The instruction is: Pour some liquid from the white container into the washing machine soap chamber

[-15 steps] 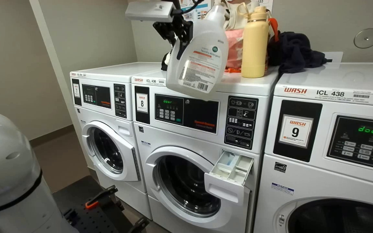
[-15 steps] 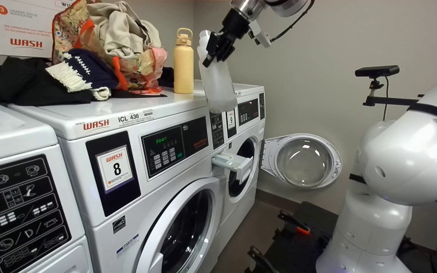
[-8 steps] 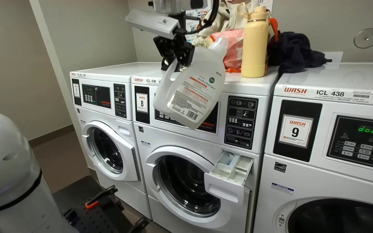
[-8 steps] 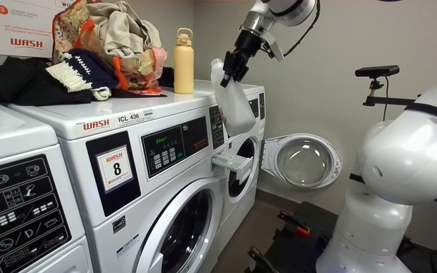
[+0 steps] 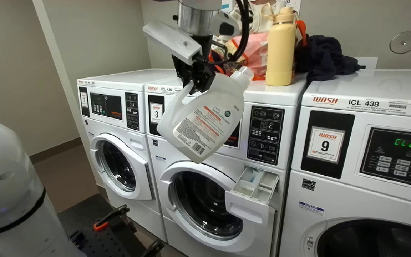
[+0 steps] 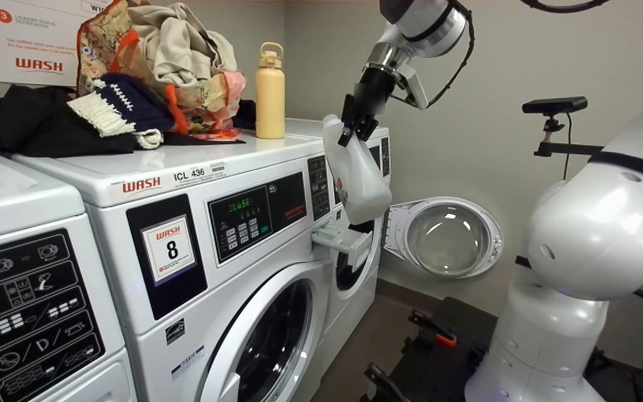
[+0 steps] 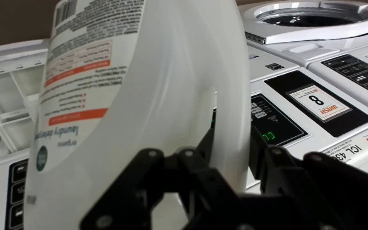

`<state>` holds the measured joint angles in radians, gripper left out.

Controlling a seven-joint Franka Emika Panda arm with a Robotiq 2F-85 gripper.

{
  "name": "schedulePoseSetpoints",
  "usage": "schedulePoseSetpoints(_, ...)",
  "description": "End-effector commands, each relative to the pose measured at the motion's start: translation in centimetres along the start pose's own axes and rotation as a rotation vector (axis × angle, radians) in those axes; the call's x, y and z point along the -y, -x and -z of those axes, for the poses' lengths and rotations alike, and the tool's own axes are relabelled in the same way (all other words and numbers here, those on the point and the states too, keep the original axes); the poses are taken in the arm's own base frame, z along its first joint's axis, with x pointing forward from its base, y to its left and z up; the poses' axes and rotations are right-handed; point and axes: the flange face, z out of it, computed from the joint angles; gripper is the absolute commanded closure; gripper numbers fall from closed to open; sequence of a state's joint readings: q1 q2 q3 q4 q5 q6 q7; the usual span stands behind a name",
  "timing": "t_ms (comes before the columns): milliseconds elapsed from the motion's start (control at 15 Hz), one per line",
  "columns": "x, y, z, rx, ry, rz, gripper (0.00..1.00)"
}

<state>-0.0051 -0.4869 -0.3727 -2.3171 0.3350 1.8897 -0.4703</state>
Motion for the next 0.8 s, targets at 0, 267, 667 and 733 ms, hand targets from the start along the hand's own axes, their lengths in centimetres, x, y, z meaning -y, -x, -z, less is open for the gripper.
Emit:
schedulePoseSetpoints(0,-1.2,0.3,-0.4,-0.033,-0.092,-0.041,0.93)
schedulePoseSetpoints(267,-2.9,0.8,-3.7,-0.079,-0.219,-0.105,0.93)
schedulePoseSetpoints(667,-5.5,2.2,-8.9,-0.149,-0.360,-0.232,0.93)
schedulePoseSetpoints(733,-6.1,2.7,-9.7,-0.161,-0.379,-0.261,0.93)
